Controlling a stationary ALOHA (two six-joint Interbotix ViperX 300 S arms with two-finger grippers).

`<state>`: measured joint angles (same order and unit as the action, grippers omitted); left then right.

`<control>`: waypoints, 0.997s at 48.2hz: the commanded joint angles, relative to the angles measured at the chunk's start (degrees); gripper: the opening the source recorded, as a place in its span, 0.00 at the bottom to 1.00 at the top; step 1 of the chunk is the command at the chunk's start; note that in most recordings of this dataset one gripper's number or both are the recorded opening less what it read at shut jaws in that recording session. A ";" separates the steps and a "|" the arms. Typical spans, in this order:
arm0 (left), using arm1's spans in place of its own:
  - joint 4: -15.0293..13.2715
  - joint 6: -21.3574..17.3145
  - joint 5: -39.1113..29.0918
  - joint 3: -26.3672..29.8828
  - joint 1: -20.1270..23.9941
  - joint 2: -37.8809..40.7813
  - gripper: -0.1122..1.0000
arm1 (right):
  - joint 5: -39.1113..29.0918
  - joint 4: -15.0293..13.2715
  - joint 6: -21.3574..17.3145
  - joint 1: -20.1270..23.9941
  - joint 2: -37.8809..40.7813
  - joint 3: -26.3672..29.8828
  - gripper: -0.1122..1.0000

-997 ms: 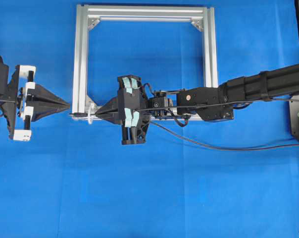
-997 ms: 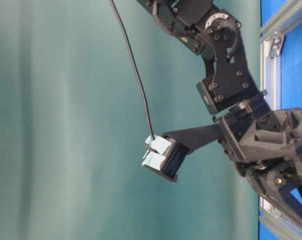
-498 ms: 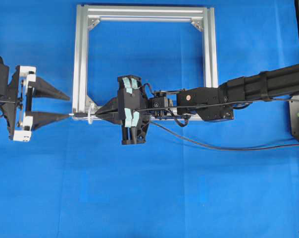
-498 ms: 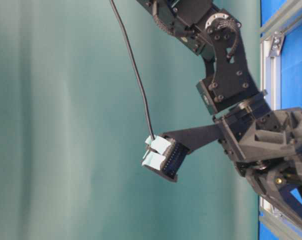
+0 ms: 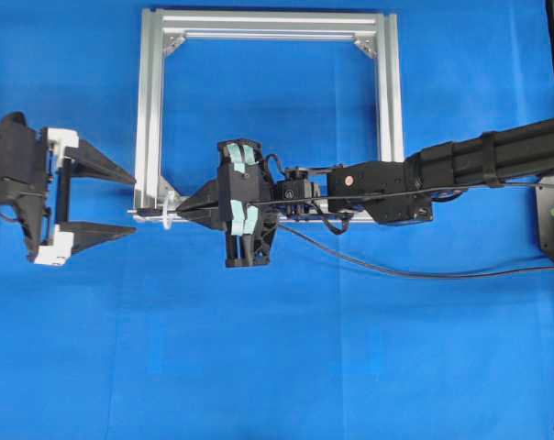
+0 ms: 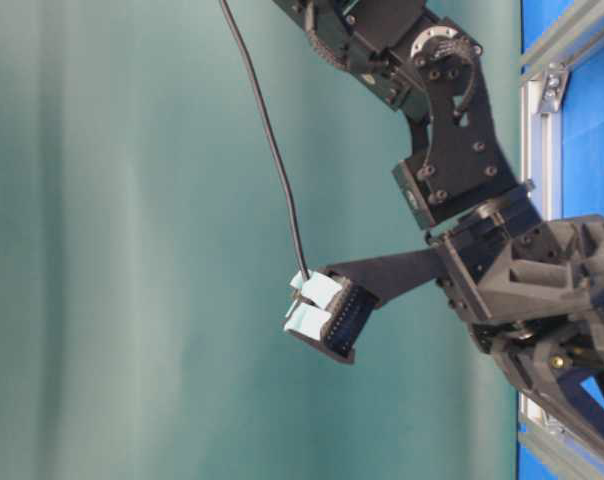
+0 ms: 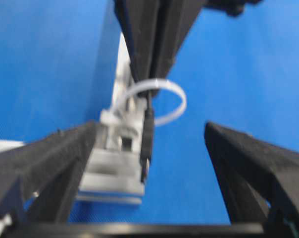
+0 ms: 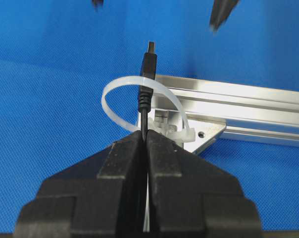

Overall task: Insert the wire through the string loop located on the left side.
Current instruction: 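Close the left gripper on the plug protruding through the loop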

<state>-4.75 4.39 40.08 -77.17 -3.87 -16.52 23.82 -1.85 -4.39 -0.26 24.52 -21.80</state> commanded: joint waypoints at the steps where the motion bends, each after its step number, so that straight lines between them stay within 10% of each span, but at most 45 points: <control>1: 0.18 0.09 0.70 2.11 -0.18 4.57 0.90 | 0.53 0.00 0.09 -0.09 -1.14 1.05 0.10; 48: 0.18 -0.09 3.52 4.57 -0.18 12.04 0.90 | 0.35 0.00 0.09 -0.09 -1.14 1.14 0.10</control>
<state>-4.75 4.39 42.98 -73.04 -3.78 -3.69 23.82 -1.85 -4.39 -0.26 24.52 -21.80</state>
